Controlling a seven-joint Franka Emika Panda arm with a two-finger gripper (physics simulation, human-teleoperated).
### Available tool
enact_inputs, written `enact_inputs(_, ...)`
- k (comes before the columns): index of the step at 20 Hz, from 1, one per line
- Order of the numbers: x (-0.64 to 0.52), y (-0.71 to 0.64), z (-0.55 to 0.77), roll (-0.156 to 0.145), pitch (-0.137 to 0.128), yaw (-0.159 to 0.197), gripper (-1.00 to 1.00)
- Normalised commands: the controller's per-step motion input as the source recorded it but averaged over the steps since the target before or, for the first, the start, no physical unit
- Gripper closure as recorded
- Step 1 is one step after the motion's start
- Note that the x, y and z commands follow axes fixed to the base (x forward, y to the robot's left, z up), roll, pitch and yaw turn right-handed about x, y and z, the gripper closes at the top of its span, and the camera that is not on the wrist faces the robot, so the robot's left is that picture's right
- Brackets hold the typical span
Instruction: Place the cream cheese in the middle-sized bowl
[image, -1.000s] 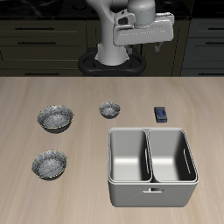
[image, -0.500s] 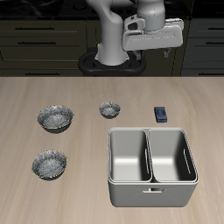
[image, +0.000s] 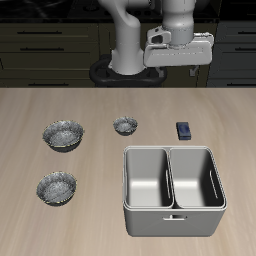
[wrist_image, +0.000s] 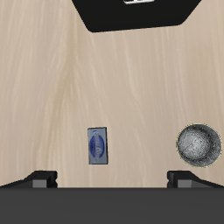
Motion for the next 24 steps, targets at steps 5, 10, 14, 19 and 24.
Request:
enact_inputs(5,0.02,-0.02,-0.41,-0.016,0.016,0.028,-1.00)
enact_inputs(10,-0.02,-0.02,-0.22,-0.028,-0.010,0.012,-1.00)
enact_inputs(14,-0.11,0.08,-0.38,-0.007,0.011,-0.023,-1.00)
enact_inputs(19,-0.07,0.14,-0.25,0.018,0.008,0.024,-1.00)
enact_inputs(24,0.02,0.10,-0.27,-0.030,0.018,-0.014,-1.00)
